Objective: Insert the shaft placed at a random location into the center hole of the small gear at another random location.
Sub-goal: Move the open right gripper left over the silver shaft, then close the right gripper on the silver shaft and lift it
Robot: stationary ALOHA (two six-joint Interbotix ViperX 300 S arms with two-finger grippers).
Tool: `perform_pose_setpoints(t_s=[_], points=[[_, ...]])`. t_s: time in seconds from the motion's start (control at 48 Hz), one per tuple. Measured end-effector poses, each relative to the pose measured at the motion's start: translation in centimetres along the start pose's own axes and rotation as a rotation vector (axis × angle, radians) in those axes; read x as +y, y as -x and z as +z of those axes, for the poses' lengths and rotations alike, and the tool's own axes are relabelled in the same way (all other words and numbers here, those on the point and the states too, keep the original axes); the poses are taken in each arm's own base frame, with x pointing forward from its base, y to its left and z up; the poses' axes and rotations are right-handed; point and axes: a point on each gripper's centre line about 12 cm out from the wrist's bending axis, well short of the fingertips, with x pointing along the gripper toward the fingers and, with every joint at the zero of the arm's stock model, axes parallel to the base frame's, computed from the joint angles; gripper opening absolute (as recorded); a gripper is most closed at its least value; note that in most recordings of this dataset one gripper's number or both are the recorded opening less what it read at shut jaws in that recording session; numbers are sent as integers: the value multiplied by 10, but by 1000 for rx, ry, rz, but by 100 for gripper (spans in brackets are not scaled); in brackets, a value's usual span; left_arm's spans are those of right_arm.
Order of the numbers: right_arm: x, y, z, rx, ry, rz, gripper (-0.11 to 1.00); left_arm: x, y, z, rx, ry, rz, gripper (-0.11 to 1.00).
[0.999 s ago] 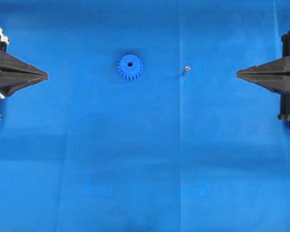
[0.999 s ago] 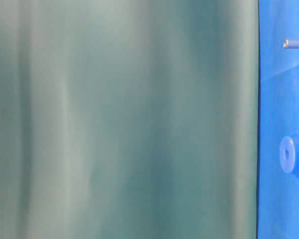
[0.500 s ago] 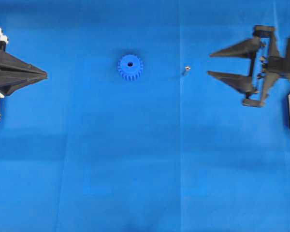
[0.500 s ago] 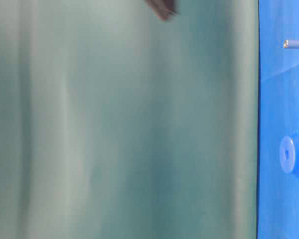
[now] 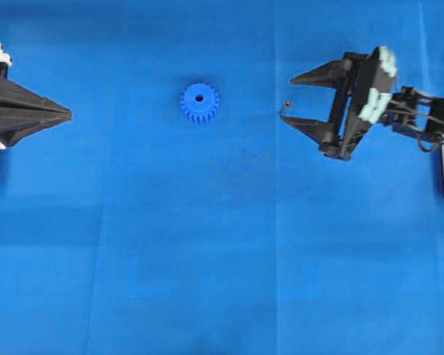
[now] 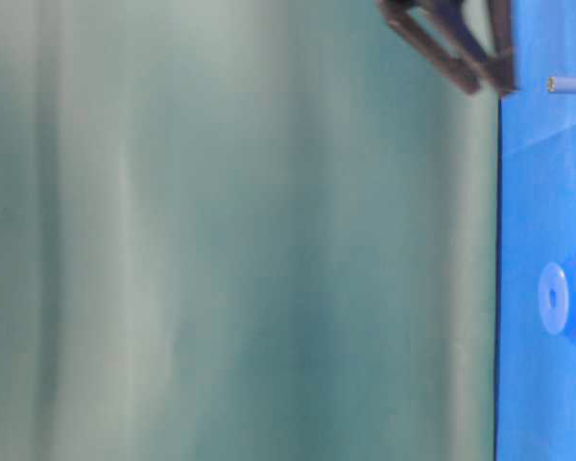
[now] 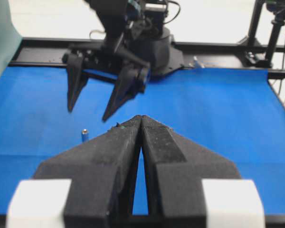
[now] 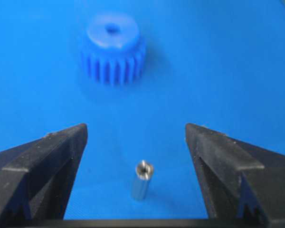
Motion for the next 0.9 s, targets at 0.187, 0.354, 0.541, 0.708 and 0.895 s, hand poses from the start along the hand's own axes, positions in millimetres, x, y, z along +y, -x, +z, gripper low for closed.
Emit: perform_pose_setpoints(t_s=[0.187,0.354,0.541,0.708,0.895], points=[[-3,-13,-19,46,-8,-26,72,0,0,-1,2,-2,0,0],[-5,-18,-24,60,-20,-39,70,0,0,0,0,-2,2,0],[-6,-19,-25,61,-34,-55,59,0,0,0,0,-2,0,0],[-7,-19,-25,64,-42,-62,34,0,0,0,0,-2,2,0],[-8,-19,-28,86,-59,-72,3,0,0,0,0,-2,0,0]])
